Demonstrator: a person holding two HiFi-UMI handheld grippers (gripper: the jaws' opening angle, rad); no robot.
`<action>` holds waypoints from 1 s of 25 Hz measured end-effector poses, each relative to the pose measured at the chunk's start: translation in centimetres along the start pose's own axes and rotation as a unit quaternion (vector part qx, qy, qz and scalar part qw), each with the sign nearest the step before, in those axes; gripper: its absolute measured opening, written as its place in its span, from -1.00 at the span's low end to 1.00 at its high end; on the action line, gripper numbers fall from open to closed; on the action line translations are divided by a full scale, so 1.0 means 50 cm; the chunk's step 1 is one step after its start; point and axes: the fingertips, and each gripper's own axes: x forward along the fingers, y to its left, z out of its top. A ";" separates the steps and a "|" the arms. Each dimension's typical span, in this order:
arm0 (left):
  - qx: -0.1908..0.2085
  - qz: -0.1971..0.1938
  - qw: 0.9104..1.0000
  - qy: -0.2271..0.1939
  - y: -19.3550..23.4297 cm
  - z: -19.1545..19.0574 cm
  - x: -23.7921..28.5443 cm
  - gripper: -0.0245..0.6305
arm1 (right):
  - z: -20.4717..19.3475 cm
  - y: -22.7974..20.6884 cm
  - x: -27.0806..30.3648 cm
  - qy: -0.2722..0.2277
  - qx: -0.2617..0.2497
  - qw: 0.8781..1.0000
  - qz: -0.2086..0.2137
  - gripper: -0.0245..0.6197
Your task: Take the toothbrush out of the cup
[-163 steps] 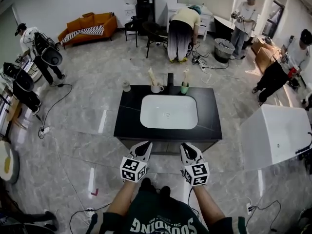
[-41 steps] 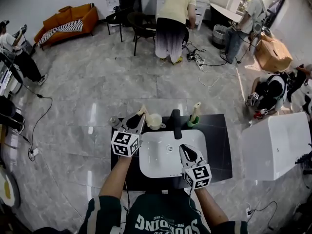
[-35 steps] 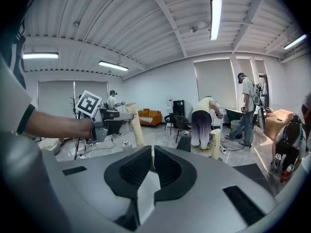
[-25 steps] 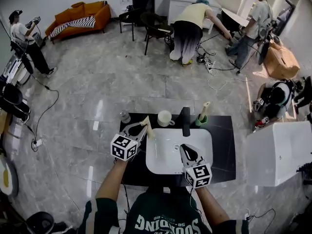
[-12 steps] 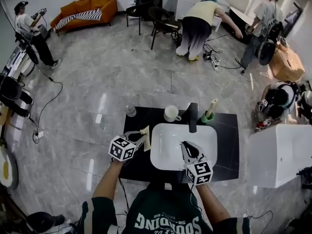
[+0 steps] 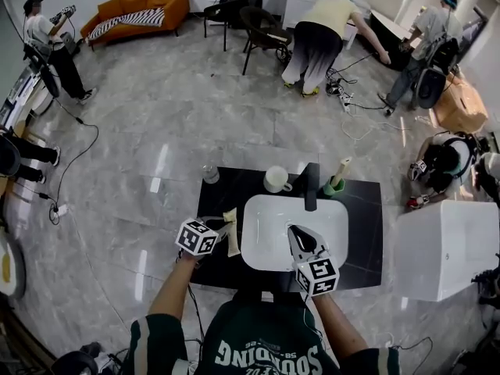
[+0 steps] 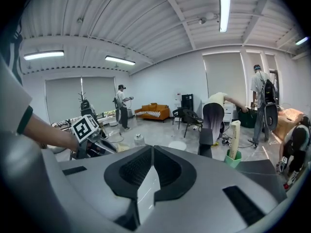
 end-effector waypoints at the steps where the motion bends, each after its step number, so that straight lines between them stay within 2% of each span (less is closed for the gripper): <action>1: 0.000 0.000 1.000 0.004 0.001 -0.003 0.004 -0.80 | -0.002 -0.002 -0.001 0.001 0.001 1.000 -0.001 -0.80; 15: -0.004 -0.007 0.996 0.091 0.017 -0.074 0.077 -0.80 | -0.025 -0.038 -0.018 0.009 0.027 0.999 -0.016 -0.80; 20: -0.020 0.007 0.993 0.114 0.032 -0.105 0.099 -0.80 | -0.037 -0.051 -0.024 0.012 0.034 0.999 -0.023 -0.80; 25: -0.034 0.045 0.988 0.144 0.056 -0.124 0.111 -0.79 | -0.046 -0.060 -0.029 0.016 0.035 0.999 -0.027 -0.80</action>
